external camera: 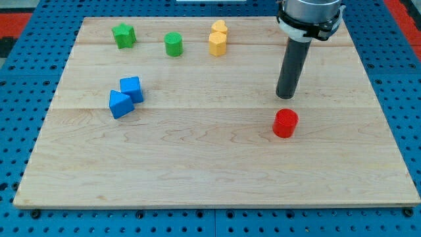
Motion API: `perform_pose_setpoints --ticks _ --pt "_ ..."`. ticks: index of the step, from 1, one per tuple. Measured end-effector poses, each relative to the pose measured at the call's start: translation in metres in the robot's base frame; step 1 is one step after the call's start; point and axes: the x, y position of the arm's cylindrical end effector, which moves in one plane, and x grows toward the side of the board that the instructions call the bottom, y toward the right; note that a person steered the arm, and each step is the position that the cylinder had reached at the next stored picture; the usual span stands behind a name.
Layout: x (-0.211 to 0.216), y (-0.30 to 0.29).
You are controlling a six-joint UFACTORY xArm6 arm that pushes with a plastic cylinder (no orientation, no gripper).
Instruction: Nudge the red circle slightly to the left
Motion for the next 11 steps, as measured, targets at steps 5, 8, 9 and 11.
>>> perform_pose_setpoints --ticks 5,8,9,11 --pt "0.066 0.064" --pt "0.088 0.046" --pt "0.088 0.044" --pt "0.088 -0.003"
